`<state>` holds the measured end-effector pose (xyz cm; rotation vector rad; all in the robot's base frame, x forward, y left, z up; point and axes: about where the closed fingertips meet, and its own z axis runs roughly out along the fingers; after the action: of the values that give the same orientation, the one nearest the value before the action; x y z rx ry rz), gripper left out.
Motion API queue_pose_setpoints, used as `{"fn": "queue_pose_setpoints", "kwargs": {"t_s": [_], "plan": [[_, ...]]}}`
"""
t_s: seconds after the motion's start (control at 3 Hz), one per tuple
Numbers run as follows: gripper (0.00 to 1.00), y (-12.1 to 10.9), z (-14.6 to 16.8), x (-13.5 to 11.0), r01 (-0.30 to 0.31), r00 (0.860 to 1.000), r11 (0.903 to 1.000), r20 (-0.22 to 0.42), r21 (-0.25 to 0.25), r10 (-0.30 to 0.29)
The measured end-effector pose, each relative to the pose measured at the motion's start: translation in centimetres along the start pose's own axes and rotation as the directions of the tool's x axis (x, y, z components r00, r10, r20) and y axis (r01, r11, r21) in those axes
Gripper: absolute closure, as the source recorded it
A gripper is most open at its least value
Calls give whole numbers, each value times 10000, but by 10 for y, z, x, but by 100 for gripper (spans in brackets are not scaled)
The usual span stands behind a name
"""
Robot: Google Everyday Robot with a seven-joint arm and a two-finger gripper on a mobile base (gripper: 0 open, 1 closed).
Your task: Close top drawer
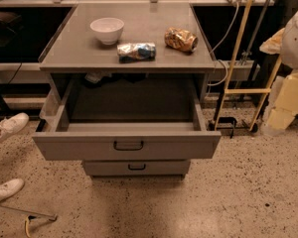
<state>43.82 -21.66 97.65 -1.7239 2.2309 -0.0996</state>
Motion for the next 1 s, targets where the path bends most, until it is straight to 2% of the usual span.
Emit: {"fn": "queue_pose_setpoints", "kwargs": {"t_s": [0.33,0.67,1.0], "plan": [[0,0,0,0,1,10000,10000,1,0,-1],[0,20,18,-2,280,9993,9994,240,-226,-274],[0,60,47,-21,1056,9886,9933,1129,-475,-997]]}}
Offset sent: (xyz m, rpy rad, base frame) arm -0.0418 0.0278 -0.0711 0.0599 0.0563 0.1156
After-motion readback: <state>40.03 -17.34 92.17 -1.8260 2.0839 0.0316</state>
